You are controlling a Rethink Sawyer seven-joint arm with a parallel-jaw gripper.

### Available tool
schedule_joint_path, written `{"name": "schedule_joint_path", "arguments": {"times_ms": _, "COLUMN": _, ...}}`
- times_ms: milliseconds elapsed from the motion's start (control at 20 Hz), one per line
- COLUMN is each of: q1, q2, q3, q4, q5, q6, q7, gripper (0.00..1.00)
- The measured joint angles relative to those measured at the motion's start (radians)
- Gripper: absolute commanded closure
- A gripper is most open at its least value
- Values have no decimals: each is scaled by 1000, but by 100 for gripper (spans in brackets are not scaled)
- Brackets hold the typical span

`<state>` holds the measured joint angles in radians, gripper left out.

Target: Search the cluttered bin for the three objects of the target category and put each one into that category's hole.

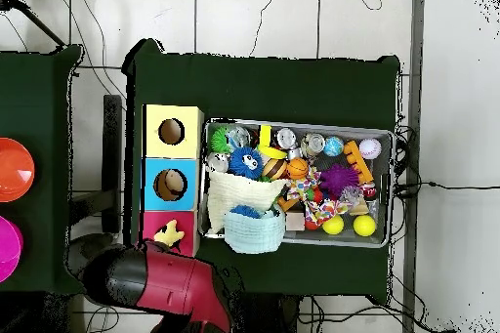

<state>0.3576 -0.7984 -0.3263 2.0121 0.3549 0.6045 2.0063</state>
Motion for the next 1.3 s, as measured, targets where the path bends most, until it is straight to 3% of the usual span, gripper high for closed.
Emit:
{"name": "schedule_joint_path", "arguments": {"times_ms": 800, "q1": 1, "q2": 11, "q3": 0, "q4": 0, "q5": 68, "q6": -57, "q7": 0, "gripper": 100}}
{"name": "schedule_joint_path", "arguments": {"times_ms": 1300, "q1": 10, "q2": 40, "q3": 0, "q4": 0, "q5": 72, "q6": -68, "q7": 0, "gripper": 100}}
